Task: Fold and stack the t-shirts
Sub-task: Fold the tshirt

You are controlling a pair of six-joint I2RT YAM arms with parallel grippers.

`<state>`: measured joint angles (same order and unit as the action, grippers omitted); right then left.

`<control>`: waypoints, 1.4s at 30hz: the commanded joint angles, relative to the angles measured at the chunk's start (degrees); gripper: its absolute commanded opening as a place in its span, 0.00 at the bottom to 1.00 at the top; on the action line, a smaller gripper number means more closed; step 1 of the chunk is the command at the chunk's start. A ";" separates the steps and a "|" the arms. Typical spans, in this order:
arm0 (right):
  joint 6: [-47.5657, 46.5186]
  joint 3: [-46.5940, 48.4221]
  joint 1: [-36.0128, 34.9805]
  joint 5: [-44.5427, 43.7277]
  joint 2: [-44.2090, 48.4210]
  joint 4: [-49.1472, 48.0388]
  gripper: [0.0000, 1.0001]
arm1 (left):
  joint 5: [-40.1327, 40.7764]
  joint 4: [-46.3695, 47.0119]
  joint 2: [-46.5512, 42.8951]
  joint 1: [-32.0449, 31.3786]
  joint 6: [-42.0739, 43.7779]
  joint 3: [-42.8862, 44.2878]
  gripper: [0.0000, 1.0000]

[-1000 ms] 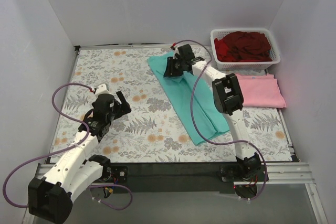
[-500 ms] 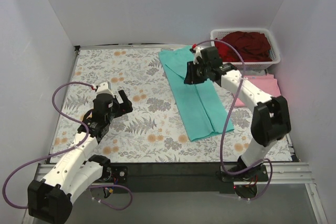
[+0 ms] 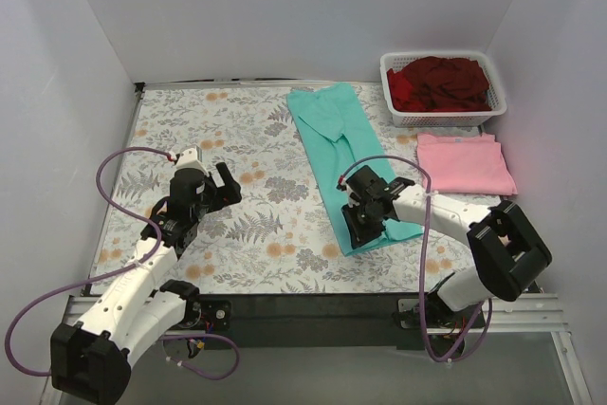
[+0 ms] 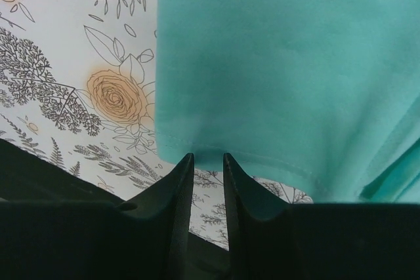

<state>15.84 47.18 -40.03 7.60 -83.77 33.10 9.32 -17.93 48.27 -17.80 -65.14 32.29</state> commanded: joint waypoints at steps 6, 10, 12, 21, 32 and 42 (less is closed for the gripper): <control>4.29 6.07 -7.51 0.31 -10.51 -0.85 0.31 | -0.27 0.18 0.15 -0.13 0.37 -0.04 0.92; 4.82 12.31 -10.85 2.15 -16.95 -0.85 0.31 | -0.71 -0.35 1.56 -0.13 0.02 0.49 0.92; 5.17 15.64 -12.87 2.69 -19.75 -0.76 0.31 | -1.23 -0.44 2.26 -0.04 0.10 0.75 0.92; 4.64 33.06 -15.69 3.04 -23.38 3.81 0.39 | -2.73 0.01 5.42 -0.13 -0.16 0.75 0.91; 6.84 14.37 1.33 -5.40 0.32 6.27 0.50 | -9.23 -10.71 12.72 -3.64 -5.94 7.60 0.89; 4.55 -0.85 10.24 -2.95 10.82 4.96 0.54 | -11.26 -17.13 21.33 -18.56 -18.87 11.73 0.86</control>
<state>20.86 47.55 -30.30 2.52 -74.63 39.11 -1.15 -31.83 67.96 -32.53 -78.37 41.28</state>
